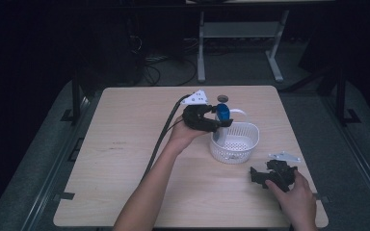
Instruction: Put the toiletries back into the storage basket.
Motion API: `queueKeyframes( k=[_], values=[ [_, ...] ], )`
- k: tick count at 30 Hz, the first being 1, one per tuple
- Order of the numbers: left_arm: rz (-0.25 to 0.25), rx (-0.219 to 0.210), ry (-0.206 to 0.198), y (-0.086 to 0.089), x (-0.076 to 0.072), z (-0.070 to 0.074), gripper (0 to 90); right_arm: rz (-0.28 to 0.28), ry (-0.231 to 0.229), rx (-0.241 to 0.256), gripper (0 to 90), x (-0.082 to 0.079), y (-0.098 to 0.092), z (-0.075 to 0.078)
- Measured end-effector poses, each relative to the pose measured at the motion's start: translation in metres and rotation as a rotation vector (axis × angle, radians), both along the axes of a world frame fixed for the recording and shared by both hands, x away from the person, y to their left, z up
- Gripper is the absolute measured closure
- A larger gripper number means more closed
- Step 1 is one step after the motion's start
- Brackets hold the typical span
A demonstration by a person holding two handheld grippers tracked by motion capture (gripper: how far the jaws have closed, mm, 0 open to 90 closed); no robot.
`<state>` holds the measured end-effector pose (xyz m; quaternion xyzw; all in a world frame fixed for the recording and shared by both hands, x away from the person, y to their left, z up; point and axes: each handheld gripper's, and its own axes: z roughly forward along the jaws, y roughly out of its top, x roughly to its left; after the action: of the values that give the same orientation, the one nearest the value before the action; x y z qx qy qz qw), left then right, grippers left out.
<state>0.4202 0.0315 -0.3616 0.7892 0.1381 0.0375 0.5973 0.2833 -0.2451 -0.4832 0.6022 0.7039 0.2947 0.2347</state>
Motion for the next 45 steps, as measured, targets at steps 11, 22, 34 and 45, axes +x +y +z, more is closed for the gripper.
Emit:
queueKeyframes(
  k=[11, 22, 34, 45],
  values=[
    [-0.001, 0.017, -0.003, -0.001, -0.002, -0.021, 37.1, 0.0, 0.0, 0.0, 0.0, 0.0, 0.0, 0.0],
    [-0.004, 0.032, 0.011, -0.004, -0.004, -0.035, 37.1, 0.0, -0.001, -0.001, 0.0, 0.0, 0.0, 0.0],
    [-0.012, 0.03, 0.006, -0.003, -0.007, -0.038, 36.9, 0.0, 0.0, -0.001, 0.0, 0.0, 0.0, 0.0],
    [-0.029, 0.023, -0.027, 0.0, -0.01, -0.033, 32.3, 0.0, 0.0, -0.001, 0.0, 0.0, 0.0, 0.0]
  ],
)
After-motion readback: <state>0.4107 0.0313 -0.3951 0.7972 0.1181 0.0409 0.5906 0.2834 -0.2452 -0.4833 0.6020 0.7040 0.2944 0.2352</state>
